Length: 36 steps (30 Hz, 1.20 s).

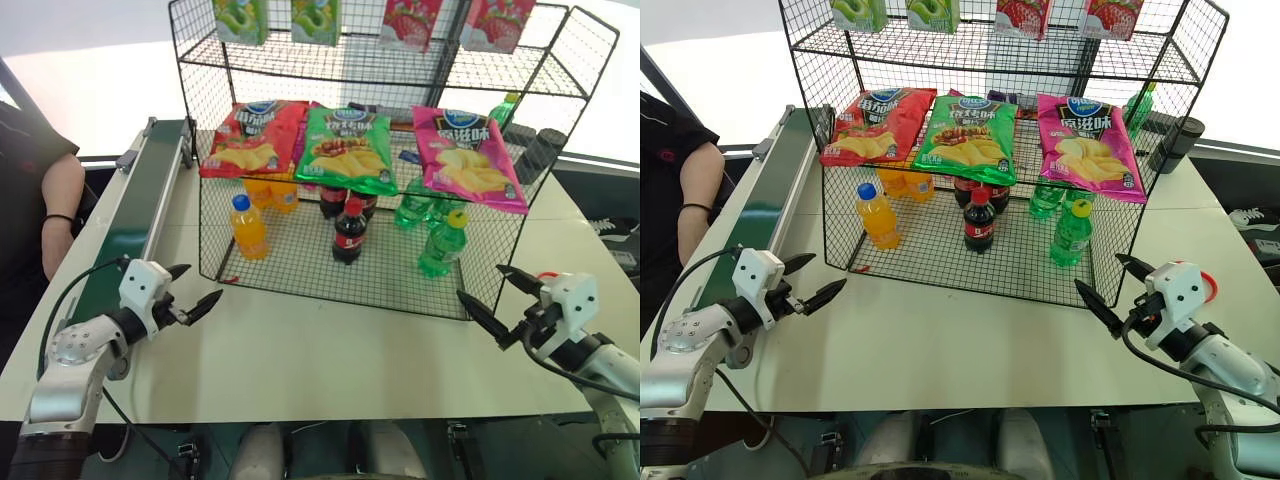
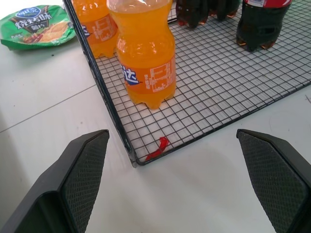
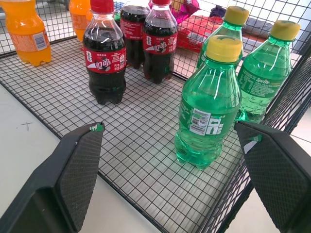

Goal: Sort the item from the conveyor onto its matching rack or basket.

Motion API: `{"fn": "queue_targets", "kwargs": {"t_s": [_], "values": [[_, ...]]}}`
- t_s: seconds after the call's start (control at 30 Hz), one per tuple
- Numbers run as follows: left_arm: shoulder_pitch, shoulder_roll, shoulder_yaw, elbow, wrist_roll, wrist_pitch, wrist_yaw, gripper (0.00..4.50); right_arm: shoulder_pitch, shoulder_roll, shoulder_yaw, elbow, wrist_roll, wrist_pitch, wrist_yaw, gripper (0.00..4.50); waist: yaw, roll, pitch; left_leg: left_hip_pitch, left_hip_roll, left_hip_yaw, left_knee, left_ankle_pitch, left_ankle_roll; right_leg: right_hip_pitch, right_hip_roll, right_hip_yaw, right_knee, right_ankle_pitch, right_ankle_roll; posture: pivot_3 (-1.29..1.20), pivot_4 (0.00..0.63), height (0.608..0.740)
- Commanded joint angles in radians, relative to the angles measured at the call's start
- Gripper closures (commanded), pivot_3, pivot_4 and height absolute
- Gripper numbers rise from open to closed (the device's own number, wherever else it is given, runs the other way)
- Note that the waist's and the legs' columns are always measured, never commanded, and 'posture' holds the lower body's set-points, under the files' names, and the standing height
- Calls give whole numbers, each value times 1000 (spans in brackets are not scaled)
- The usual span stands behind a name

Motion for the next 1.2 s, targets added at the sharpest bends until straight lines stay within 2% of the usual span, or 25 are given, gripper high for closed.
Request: {"fn": "queue_targets", "kwargs": {"t_s": [0.03,1.2], "values": [[-5,3,17,-15,-5,-21,-6,0,-5,-1,-7,-40,10,-3,-9,45,0,0,0,0,0,0,0,0,0,0,0,0,0,0,0,0,150,740],[-12,-25,2,-35,1,-5,10,0,-22,-9,17,-68,12,23,-14,45,0,0,0,0,0,0,0,0,0,0,-2,0,0,0,0,0,150,740]]}}
